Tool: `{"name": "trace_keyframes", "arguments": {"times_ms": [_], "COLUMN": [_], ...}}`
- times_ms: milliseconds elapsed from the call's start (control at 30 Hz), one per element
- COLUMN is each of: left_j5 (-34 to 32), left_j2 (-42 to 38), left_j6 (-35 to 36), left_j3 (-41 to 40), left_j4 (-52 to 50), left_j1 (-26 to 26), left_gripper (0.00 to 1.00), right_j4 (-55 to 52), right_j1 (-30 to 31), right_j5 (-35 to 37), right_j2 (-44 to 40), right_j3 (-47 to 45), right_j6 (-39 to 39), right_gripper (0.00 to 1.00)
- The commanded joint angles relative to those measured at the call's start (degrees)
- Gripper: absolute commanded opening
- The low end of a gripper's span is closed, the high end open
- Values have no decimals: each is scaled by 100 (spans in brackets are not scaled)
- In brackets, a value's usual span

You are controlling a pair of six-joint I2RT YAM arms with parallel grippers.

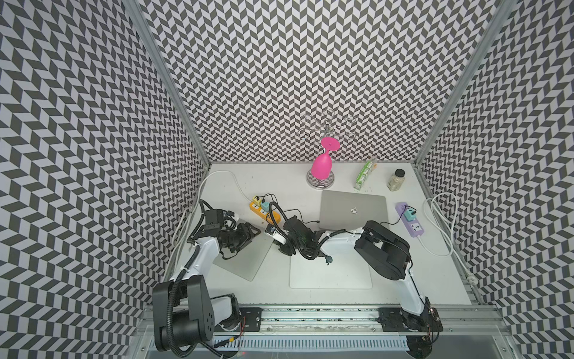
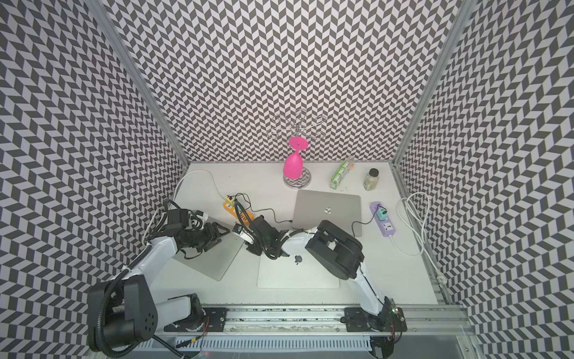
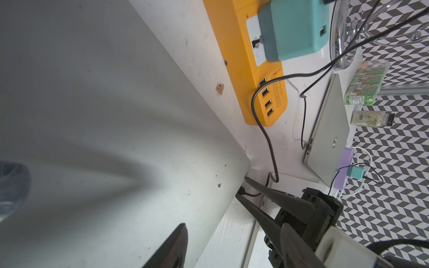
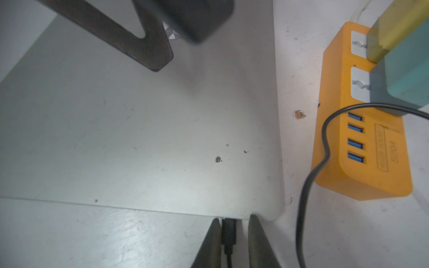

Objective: Unplug the laptop charger
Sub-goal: Remove the charging cable from the laptop.

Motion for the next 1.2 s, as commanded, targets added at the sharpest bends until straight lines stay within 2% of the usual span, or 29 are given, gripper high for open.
{"name": "trace_keyframes", "arguments": {"times_ms": [0, 700, 967, 1167], "left_j5": [24, -38, -38, -48], "left_j2": [-76, -23, -14, -14], "left_j6": [39, -20, -29, -21], "left_j3": [18, -14, -10, -11], "left_j4": [-71, 45, 58, 60], "left_j1": [-33, -132, -144, -143], "left_gripper": [65, 65, 65, 65], "right_j4": [6, 218, -141, -476], "right_j1": [12, 33, 17, 7], "right_j5": [53, 443, 178, 106], "right_j2": [180, -125, -57, 127], "right_j3": [70, -189, 61, 343], "right_j6": [99, 327, 405, 401], "right_gripper": [20, 21, 23, 18]}}
